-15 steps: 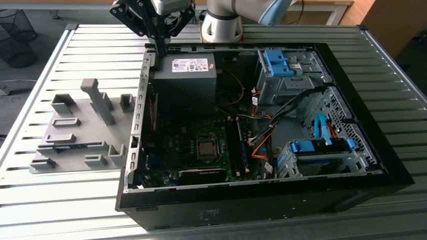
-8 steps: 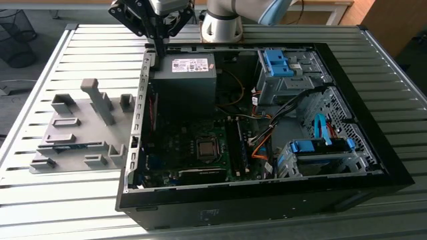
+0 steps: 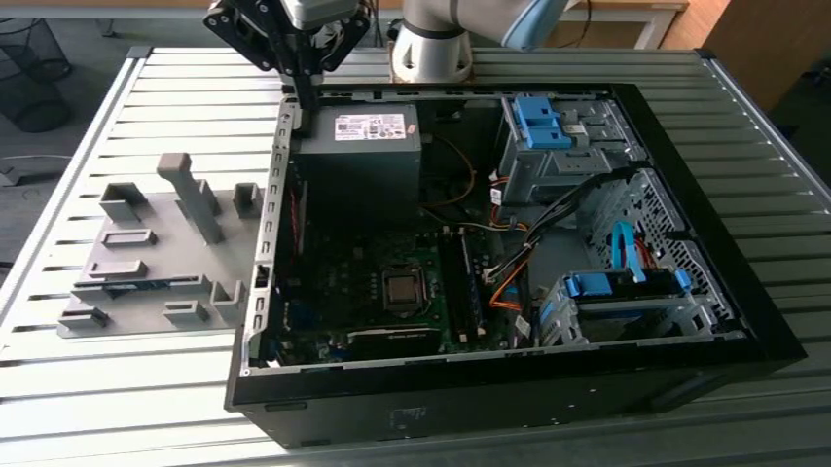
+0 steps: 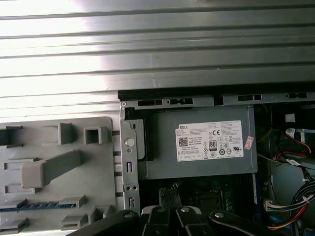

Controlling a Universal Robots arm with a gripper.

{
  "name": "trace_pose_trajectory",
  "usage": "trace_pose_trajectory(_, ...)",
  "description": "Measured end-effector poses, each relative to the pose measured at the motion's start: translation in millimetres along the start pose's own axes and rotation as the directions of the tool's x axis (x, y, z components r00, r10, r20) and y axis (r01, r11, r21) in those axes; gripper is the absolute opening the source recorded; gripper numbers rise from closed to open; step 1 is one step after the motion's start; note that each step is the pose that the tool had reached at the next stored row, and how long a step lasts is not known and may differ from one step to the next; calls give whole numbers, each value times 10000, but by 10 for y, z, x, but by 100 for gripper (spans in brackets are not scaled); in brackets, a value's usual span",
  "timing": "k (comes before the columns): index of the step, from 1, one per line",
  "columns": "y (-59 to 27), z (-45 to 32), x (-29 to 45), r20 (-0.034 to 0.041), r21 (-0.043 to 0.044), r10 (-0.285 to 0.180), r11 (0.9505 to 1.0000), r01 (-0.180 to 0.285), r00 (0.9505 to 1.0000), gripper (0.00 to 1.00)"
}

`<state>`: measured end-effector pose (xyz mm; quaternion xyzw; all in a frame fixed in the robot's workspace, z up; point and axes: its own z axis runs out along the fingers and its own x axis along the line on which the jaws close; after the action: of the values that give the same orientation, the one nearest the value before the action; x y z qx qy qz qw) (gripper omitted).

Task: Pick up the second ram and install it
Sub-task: 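Reach for the second ram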

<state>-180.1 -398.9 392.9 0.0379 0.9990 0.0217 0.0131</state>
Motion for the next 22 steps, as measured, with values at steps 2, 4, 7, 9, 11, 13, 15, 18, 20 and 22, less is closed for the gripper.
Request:
trace_pose_trajectory(2,-1,0,12,0,-1,0,10000,0,10000,11)
trace_pose_trajectory(4,-2,-1,24,0,0,0,10000,0,10000,11)
trace_pose_trajectory(7,-8,-3,114,0,0,0,10000,0,10000,11)
trace_pose_trajectory(9,-9,-4,124,-1,0,0,10000,0,10000,11)
trace_pose_trajectory(11,-10,-4,135,-1,0,0,10000,0,10000,11)
trace_pose_trajectory(13,-11,-4,145,0,-1,0,10000,0,10000,11)
trace_pose_trajectory(15,-12,-4,157,0,0,0,10000,0,10000,11)
trace_pose_trajectory(18,-13,-5,177,-1,0,0,10000,0,10000,11)
trace_pose_trajectory(20,-15,-6,198,0,0,0,10000,0,10000,11)
trace_pose_trajectory(22,-16,-6,216,-1,0,0,10000,0,10000,11)
